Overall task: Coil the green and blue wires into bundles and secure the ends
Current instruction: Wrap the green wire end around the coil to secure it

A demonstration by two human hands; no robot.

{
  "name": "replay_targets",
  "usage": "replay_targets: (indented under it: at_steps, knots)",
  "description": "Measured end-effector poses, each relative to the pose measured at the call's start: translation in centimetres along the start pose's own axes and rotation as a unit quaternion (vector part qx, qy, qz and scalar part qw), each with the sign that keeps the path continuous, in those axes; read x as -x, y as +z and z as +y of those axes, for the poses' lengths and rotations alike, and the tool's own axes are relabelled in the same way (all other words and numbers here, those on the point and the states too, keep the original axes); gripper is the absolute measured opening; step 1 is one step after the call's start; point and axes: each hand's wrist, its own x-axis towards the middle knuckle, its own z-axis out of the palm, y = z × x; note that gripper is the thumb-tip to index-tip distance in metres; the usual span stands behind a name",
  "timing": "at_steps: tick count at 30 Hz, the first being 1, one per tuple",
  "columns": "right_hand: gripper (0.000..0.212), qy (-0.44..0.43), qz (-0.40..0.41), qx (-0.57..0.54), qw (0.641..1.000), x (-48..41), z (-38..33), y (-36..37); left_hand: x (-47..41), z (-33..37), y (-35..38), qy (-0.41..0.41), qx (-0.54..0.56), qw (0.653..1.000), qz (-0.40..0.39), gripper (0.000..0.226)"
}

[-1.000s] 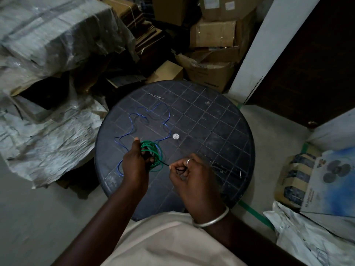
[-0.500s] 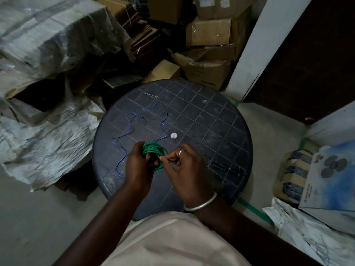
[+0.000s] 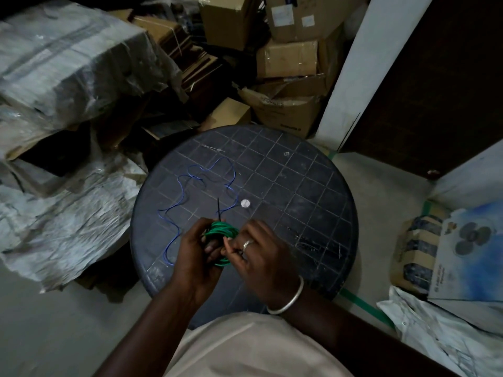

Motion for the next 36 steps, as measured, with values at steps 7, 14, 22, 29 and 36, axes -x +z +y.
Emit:
replay_targets:
  at_steps: [7,14,22,29,36]
  knots:
    - [0.012,0.06,-0.03,-0.08,0.995,-0.2,0.4,-0.6,0.3,0.4,0.2,0.037,-0.095,0.995,-0.009,0.017]
    - [0.014,0.354,-0.016,-0.343,0.87,-0.7,-0.4,-2.2,1.4,0.3,-0.3,0.066,-0.137,0.988,-0.001,0.019]
    - [0.038,0.551,-0.056,-0.529,0.643,-1.1,0.1,-2.9,2.5,0.2,0.1,0.033,-0.149,0.988,0.003,0.016]
    - [0.015,0.553,-0.131,-0.502,0.652,-0.6,0.1,-3.3,3.1,0.7,-1.0,-0.011,-0.146,0.989,-0.02,0.017]
    - [0.013,0.522,-0.058,-0.438,0.729,-1.3,-0.9,-3.8,4.0,-0.2,-1.6,0.025,-0.195,0.98,-0.01,0.026]
